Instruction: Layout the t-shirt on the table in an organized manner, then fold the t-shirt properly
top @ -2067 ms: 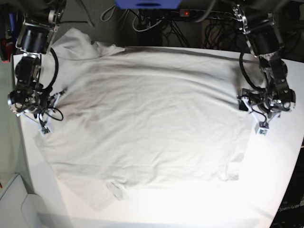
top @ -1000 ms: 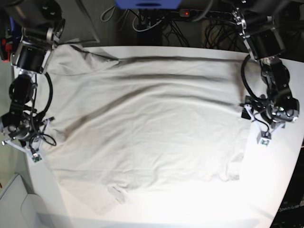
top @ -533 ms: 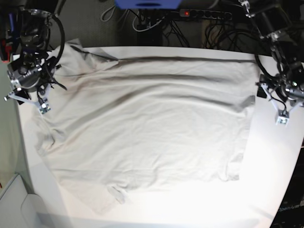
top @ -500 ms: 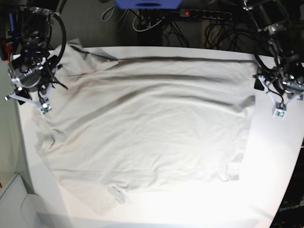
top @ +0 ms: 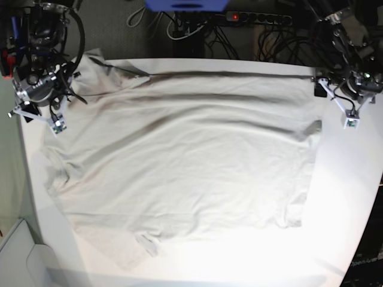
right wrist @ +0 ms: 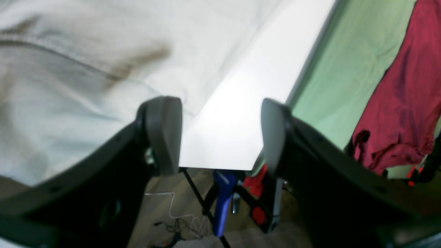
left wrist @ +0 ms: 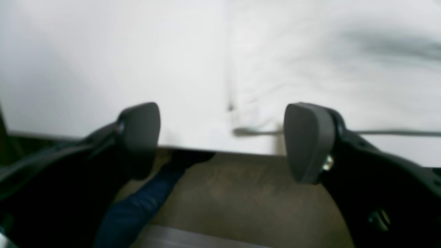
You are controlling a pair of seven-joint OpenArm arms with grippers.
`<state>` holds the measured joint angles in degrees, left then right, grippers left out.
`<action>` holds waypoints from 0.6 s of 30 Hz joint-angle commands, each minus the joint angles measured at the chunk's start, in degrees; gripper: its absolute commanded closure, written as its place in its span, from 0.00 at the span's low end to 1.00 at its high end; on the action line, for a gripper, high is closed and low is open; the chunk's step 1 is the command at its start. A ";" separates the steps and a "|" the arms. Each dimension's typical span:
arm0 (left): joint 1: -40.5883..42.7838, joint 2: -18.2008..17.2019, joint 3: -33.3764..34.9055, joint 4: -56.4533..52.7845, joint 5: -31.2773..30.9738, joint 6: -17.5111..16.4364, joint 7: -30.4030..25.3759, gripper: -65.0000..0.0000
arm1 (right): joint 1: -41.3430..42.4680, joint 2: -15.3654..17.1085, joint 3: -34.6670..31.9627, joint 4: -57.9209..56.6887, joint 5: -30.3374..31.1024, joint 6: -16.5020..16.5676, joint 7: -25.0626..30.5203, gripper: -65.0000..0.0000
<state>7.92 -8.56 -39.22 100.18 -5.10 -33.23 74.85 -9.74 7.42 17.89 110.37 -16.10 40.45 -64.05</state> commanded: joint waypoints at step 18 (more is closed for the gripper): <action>0.82 0.86 -0.12 -8.97 -0.22 -0.04 -7.82 0.20 | -0.68 0.36 0.26 1.24 -0.30 -0.45 0.18 0.44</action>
<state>8.69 -7.57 -39.33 91.18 -6.61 -33.28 66.37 -11.00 7.40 17.96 110.39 -16.12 40.45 -64.27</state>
